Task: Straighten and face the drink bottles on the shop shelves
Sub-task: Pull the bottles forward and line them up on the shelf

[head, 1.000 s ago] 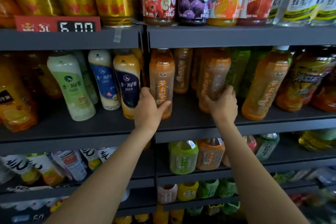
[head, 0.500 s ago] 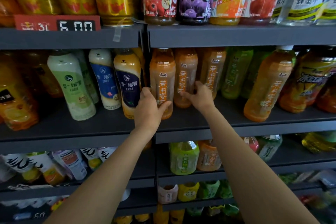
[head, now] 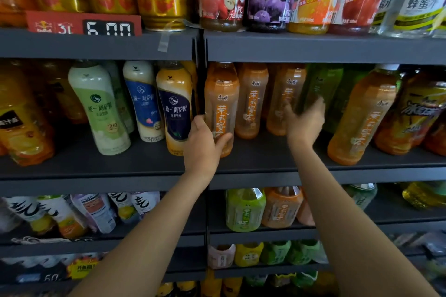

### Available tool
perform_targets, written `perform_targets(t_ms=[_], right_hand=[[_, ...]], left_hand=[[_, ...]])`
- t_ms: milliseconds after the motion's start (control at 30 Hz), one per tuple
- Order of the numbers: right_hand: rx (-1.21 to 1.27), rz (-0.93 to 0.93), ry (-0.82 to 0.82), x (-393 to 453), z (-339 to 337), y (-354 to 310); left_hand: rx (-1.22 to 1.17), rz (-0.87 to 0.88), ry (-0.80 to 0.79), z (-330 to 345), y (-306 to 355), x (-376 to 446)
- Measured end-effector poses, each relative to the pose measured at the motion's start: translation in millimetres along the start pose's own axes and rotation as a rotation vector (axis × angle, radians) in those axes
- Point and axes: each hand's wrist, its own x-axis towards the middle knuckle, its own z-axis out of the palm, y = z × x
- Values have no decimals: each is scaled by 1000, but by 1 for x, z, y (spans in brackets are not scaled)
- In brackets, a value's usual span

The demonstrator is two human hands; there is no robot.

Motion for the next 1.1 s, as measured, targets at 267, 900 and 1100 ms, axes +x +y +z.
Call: perform_targets(t_ms=[267, 900, 1100], right_hand=[[-306, 81, -355, 27, 5, -6], [-129, -92, -463, -59, -8, -23], [-102, -118, 110, -33, -84, 1]], left_hand=[[-8, -3, -13, 0, 0, 2], [-14, -53, -38, 3, 6, 3], [-36, -127, 140, 10, 27, -16]])
